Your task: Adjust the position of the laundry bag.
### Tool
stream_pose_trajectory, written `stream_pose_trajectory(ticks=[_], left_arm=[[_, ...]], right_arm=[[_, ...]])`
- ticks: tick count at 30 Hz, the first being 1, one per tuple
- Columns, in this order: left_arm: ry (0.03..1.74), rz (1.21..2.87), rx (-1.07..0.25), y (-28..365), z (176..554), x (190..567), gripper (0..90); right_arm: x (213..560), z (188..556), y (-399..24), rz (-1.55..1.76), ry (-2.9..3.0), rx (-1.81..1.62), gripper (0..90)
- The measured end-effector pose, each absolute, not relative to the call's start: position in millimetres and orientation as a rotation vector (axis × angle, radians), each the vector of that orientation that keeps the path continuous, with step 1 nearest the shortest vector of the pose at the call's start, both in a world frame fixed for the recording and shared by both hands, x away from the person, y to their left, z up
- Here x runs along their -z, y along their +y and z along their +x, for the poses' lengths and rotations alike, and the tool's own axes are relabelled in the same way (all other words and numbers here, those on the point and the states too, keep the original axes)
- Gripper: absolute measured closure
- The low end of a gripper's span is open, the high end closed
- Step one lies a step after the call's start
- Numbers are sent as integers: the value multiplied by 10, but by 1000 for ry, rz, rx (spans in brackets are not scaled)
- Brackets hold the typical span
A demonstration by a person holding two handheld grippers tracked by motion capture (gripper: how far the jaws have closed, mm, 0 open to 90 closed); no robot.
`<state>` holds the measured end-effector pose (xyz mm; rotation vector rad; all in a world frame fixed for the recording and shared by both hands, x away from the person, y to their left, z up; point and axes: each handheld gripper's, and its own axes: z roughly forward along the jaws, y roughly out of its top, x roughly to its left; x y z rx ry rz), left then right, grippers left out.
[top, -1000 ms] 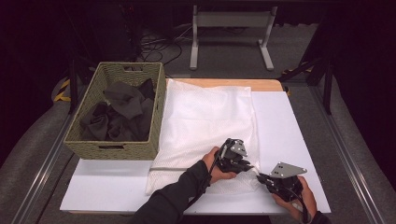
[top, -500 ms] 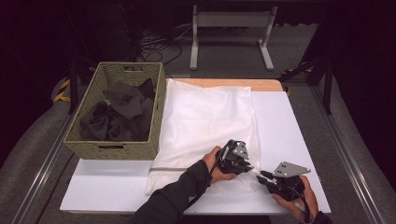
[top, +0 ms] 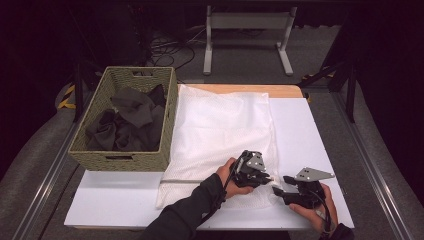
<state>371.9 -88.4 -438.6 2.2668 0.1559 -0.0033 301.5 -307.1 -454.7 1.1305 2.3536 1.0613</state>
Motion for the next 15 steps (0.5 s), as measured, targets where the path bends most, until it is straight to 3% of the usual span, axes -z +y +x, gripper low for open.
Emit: stream_pose_trajectory(ticks=[4, 6, 15], left_arm=[[165, 2258, 10, -862, 3733, 4393, 812], [174, 2260, 18, -863, 3739, 4410, 812], [183, 2294, -10, -955, 3754, 4466, 768]], right_arm=[[4511, 2995, -3037, 1052, 2371, -1056, 746], [4503, 2982, -3038, 1039, 2371, -1045, 810], [4434, 2937, -2993, 984, 2343, -998, 831]])
